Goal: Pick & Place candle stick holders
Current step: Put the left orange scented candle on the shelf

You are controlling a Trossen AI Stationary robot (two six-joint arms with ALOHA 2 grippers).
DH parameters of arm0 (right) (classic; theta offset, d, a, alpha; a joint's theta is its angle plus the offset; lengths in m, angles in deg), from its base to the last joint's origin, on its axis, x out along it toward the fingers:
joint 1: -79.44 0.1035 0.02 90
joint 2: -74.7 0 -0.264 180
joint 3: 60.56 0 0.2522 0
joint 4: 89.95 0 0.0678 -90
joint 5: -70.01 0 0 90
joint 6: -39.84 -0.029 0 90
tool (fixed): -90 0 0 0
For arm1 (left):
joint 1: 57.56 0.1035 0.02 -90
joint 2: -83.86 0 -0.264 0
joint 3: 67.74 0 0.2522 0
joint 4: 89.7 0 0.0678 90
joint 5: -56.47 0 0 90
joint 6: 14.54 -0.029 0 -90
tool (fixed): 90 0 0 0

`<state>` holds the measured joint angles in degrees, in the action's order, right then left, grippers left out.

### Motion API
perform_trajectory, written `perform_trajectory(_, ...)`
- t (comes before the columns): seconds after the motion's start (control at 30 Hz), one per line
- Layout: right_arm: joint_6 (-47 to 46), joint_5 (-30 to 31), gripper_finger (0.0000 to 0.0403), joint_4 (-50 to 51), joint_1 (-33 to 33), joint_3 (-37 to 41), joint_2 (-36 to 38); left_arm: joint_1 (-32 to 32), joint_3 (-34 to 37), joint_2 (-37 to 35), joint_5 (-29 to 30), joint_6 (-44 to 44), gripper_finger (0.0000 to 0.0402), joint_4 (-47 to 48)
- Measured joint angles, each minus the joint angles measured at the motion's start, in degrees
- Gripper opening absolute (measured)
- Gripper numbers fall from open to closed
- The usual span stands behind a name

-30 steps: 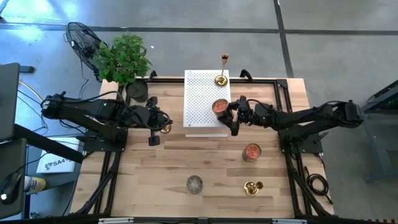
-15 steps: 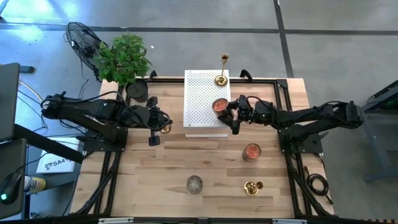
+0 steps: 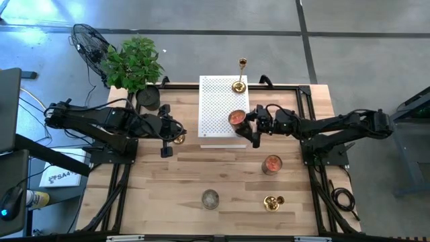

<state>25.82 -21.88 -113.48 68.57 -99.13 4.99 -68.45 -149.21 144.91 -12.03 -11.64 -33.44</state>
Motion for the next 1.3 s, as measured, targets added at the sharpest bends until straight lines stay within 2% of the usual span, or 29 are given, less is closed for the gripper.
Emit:
perform_trajectory(0.77,3.3,0.1,0.0351,-2.4,-2.3,-0.6,-0.4,0.0,0.0,0.0,0.0,-0.1,0.0019,-1.6)
perform_trajectory(1.03,5.2,-1.7,0.0351,0.5,-2.2,-8.0,-6.6,0.0,0.0,0.0,0.0,-1.1,0.0019,-2.3)
perform_trajectory(1.3,7.0,-1.1,0.0351,-0.1,-2.1,-8.1,-8.3,0.0,-0.1,0.0,-0.5,-0.7,0.0019,-1.9)
